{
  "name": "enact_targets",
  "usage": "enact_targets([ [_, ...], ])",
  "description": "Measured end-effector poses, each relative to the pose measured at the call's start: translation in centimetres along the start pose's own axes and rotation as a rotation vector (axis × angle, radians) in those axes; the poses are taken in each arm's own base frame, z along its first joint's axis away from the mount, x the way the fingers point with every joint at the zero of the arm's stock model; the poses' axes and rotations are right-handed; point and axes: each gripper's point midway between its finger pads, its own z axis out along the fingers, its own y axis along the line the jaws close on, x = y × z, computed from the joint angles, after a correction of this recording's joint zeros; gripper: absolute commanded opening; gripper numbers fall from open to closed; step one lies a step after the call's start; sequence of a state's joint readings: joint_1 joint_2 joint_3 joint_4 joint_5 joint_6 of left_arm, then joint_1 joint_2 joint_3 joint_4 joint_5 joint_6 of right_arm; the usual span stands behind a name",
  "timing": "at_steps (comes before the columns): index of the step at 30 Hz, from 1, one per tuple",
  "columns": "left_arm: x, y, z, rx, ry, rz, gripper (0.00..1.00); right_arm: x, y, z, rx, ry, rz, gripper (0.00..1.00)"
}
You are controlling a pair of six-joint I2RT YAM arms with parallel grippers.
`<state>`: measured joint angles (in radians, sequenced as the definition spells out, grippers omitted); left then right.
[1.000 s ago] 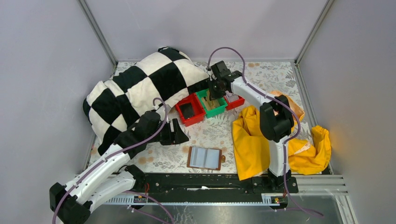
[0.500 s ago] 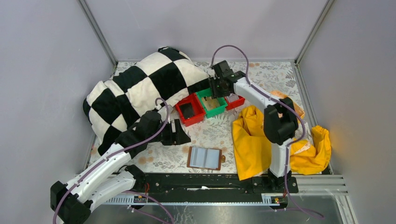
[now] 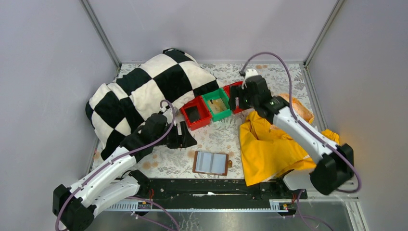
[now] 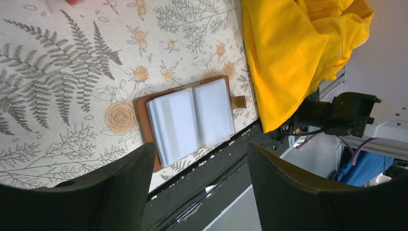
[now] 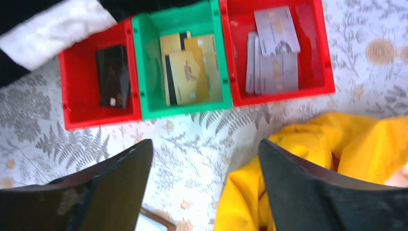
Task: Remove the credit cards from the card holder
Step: Reset both arms
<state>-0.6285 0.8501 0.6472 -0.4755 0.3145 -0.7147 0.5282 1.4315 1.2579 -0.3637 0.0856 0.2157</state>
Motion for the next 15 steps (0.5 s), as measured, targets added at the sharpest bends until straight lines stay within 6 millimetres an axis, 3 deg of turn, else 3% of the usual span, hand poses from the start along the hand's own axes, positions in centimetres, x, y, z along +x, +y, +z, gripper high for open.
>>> enact_targets([
  [2,-0.5,0.0,-0.2,-0.009,-0.025,0.005,0.76,2.4,-0.8,-1.2,0.004,0.005,-0.005,0.99],
  [6,-2.4,-0.6,-1.3,-0.012,-0.123,0.032,0.79,5.1,-2.8,-3.9,0.044,-0.044,-0.003,1.0],
  [11,-5.1,-1.8,-3.5,0.002,-0.275,0.057,0.8,6.7,-5.4,-6.8,0.134,-0.142,0.05,1.0],
  [15,-6.5,-1.3,-4.6,-0.035,-0.369,0.044,0.8,8.5,-7.0,-8.3,0.185,-0.203,0.128,1.0],
])
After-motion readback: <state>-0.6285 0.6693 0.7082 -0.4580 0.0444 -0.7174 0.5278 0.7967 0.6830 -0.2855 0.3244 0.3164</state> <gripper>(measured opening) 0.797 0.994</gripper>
